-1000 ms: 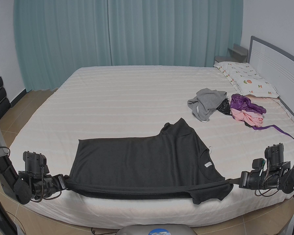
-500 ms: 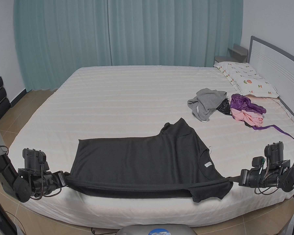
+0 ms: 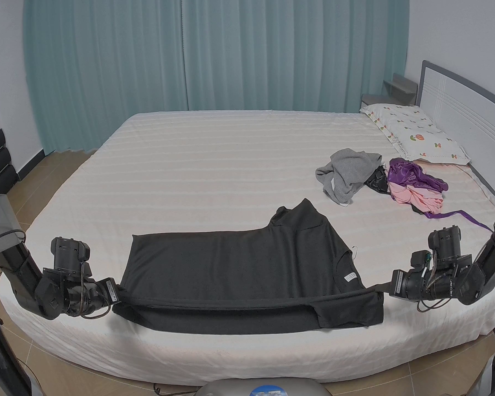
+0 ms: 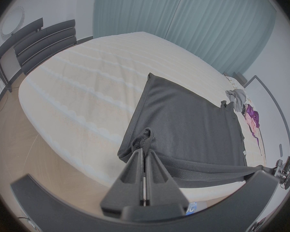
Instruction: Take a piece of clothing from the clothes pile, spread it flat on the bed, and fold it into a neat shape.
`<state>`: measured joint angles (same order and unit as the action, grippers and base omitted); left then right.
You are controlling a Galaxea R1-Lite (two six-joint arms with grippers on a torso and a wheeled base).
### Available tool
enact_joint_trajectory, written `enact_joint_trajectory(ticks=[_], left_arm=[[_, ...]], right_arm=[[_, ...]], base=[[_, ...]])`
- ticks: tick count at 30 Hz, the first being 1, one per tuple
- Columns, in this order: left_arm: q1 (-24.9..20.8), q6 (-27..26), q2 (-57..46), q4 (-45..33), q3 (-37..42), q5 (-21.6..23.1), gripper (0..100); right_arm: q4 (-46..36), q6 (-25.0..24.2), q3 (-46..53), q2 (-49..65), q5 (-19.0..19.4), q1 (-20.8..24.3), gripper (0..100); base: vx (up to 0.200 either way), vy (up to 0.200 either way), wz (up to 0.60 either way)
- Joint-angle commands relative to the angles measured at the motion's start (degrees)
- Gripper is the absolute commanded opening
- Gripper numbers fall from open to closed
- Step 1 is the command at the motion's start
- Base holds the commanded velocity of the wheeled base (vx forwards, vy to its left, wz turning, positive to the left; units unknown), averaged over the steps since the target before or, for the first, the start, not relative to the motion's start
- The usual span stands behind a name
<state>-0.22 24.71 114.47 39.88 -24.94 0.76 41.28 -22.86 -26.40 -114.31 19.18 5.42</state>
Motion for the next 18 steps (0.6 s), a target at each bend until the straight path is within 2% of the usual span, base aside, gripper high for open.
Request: enact_joint_trajectory(ticks=[1,8,18], left_arm=[[-0.04,0.25,3.48,-2.52,-4.50,0.04,0],[0.04,0.34,4.18,-2.70,-5.82,0.04,0],[-0.04,0.07,0.49,-3.23,-2.48,0.04,0]], right_arm=[[-3.40,0.09,-7.17,-4.87,0.07,0.20,0],[-10.08,0.09,-13.67,-5.22,0.16,0.73,0],[-10.69,0.45,-9.10,1.72,0.16,0.73,0]], base=[[0.000,0.000,0.00],[0.000,0.000,0.00],[0.000,0.000,0.00]])
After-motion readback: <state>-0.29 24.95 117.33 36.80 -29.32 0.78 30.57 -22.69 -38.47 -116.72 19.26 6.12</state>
